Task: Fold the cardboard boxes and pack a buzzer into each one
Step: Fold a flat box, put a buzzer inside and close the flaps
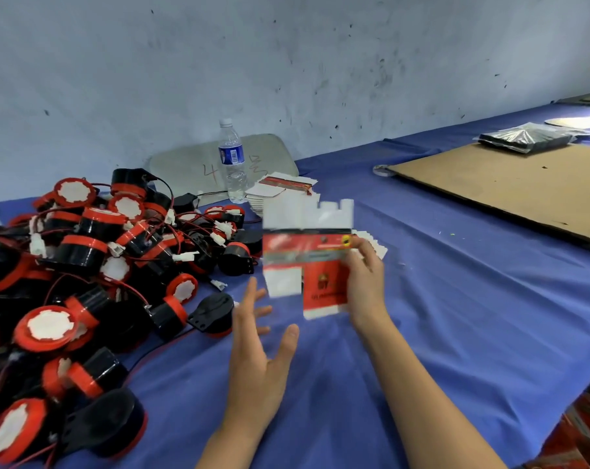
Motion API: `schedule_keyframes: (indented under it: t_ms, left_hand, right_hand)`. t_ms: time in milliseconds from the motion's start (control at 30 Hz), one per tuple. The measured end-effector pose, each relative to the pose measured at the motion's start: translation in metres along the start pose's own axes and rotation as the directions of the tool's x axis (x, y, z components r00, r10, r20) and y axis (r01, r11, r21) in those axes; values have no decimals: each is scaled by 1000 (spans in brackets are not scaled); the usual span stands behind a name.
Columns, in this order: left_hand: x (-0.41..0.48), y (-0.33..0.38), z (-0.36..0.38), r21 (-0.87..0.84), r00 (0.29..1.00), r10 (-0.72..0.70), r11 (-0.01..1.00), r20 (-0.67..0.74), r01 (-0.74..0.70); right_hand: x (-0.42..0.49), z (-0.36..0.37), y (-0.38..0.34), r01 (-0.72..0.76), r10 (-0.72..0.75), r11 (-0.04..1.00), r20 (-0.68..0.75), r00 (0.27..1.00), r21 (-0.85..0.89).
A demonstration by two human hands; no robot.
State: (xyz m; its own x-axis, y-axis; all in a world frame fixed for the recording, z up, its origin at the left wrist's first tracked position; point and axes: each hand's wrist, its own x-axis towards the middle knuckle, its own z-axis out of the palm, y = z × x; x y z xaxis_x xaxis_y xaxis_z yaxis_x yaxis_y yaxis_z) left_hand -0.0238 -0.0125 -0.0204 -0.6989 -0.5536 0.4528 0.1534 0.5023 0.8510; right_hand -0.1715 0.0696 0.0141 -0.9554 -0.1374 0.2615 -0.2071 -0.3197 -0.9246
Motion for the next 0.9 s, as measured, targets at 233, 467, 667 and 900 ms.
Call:
schedule_keyframes:
  t_ms: [233,467,667,900]
  left_hand:
    - [0,-12,2,-38,988,-10,999,-155,4]
    - [2,-4,-5,-153,982,44,986,-183,-72]
    - [4,-2,-9,-153,971,102,979,-215,-137]
    - [5,-8,-12,20,974,122,993,-193,-120]
  right_hand:
    - [-23,21,6,-54,137,965,319,938,-255]
    - [-30,23,8,77,136,939,569,811,-334]
    - [-31,21,3,107,214,901,646,733,-420]
    - [-47,25,-6,-79,362,923,781,509,-376]
